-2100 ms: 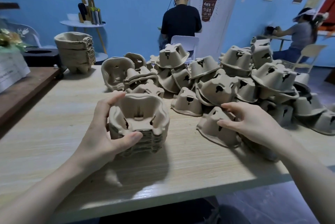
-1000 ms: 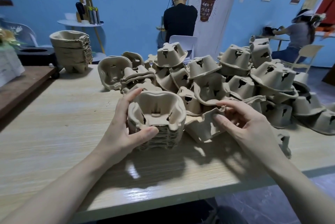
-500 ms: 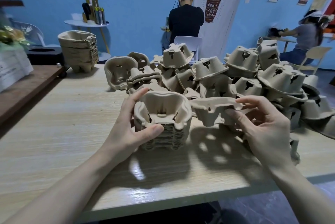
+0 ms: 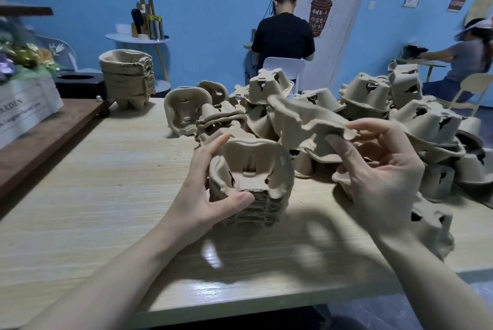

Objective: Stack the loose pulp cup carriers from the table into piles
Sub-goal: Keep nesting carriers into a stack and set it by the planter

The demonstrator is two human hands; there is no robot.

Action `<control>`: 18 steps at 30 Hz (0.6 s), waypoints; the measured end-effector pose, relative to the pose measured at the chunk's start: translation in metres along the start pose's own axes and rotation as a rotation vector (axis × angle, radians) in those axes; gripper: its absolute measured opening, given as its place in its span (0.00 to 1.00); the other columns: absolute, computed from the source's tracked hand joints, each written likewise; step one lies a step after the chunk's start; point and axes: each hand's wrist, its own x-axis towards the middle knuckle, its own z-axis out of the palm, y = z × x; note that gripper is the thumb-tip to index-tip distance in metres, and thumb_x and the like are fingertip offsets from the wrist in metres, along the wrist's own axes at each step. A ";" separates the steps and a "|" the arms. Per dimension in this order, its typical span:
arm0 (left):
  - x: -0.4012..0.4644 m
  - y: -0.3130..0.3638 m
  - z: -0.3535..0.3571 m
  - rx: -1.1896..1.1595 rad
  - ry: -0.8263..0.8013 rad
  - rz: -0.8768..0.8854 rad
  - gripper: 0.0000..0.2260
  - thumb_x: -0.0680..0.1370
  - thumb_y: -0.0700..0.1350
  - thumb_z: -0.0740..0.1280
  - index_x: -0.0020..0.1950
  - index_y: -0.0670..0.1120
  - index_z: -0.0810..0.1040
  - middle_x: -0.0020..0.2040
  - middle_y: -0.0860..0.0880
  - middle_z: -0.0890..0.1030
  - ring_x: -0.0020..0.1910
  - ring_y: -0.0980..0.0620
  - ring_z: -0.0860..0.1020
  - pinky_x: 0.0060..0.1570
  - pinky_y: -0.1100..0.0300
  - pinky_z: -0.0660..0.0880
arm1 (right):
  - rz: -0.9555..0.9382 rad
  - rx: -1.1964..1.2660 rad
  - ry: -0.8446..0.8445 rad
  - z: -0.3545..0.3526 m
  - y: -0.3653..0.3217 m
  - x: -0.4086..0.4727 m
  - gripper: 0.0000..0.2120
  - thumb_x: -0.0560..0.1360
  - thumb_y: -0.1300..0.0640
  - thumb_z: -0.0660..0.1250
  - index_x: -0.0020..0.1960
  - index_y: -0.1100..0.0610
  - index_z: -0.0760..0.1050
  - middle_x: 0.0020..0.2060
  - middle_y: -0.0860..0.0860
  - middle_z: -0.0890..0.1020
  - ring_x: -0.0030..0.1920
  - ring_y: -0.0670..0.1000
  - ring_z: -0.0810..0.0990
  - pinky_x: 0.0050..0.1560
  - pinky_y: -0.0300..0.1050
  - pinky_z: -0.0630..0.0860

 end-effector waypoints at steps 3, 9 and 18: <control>0.000 -0.001 0.000 -0.012 -0.004 -0.010 0.45 0.65 0.71 0.71 0.77 0.58 0.60 0.75 0.55 0.66 0.74 0.61 0.65 0.69 0.68 0.64 | -0.079 -0.019 -0.076 0.011 -0.004 0.000 0.09 0.72 0.55 0.74 0.50 0.54 0.77 0.42 0.41 0.81 0.37 0.47 0.79 0.36 0.39 0.74; 0.000 -0.001 0.001 -0.089 -0.012 -0.056 0.49 0.61 0.71 0.74 0.77 0.56 0.61 0.73 0.48 0.69 0.73 0.49 0.69 0.70 0.41 0.68 | -0.285 -0.279 -0.274 0.016 -0.002 -0.014 0.05 0.74 0.56 0.73 0.47 0.57 0.80 0.40 0.47 0.80 0.32 0.47 0.75 0.32 0.42 0.72; 0.001 -0.001 0.003 -0.133 0.002 -0.072 0.55 0.61 0.70 0.76 0.79 0.59 0.51 0.77 0.59 0.63 0.75 0.63 0.63 0.72 0.64 0.63 | -0.373 -0.372 -0.378 0.005 0.006 -0.021 0.04 0.78 0.57 0.68 0.51 0.52 0.81 0.41 0.44 0.79 0.30 0.45 0.72 0.29 0.38 0.69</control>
